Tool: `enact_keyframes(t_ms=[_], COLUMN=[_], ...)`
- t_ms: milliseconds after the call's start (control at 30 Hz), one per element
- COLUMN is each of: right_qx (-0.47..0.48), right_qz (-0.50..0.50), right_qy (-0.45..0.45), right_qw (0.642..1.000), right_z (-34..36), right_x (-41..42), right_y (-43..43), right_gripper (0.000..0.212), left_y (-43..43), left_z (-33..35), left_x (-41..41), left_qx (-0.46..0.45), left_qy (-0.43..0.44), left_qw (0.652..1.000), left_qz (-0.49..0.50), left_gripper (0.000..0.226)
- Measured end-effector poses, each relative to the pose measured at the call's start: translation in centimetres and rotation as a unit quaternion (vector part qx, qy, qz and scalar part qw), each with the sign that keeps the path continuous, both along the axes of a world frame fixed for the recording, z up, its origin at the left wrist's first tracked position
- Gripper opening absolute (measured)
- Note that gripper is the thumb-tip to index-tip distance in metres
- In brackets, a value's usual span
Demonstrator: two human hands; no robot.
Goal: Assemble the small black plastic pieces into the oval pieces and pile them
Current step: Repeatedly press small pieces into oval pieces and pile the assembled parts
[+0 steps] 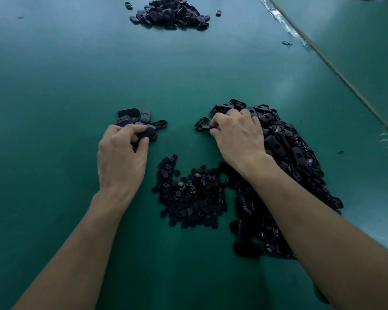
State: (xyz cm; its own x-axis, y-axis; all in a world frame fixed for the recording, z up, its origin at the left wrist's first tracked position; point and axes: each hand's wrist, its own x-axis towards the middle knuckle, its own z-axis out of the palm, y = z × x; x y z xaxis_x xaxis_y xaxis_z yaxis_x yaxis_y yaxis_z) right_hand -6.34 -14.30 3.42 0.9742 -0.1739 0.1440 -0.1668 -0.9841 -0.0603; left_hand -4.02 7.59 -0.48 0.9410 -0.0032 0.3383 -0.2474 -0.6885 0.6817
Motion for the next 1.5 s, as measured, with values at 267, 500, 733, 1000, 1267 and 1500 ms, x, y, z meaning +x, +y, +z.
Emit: enact_keyframes(t_ms=[267,500,733,1000,1267,1500], right_qx=[0.061,0.143,0.307,0.37,0.389,0.381], right_qz=[0.012,0.035,0.045,0.122,0.124,0.133], right_qy=[-0.102,-0.112,-0.1,-0.055,-0.109,-0.095], right_qw=[0.993,0.983,0.945,0.919,0.907,0.91], right_z=[-0.1,0.3,1.4,1.7,1.2,1.6], right_x=[-0.1,-0.4,-0.8,-1.7,-2.1,-2.2], right_y=[0.5,1.4,2.2,4.0,5.0,4.9], right_gripper=[0.023,0.02,0.016,0.005,0.007,0.02], left_y=[-0.5,-0.5,-0.4,-1.2,-1.8,-2.0], left_z=[0.5,0.6,0.4,0.4,1.2,1.0], left_x=[-0.3,-0.5,-0.4,-0.9,-1.3,-1.4], left_qx=[-0.036,-0.046,0.033,-0.142,-0.349,-0.393], left_qy=[0.02,0.039,0.053,0.047,0.132,0.144], left_qw=[0.999,0.998,0.998,0.983,0.913,0.884], left_qz=[0.007,-0.009,-0.032,-0.11,-0.166,-0.209], left_gripper=[0.009,0.004,0.03,0.01,0.032,0.017])
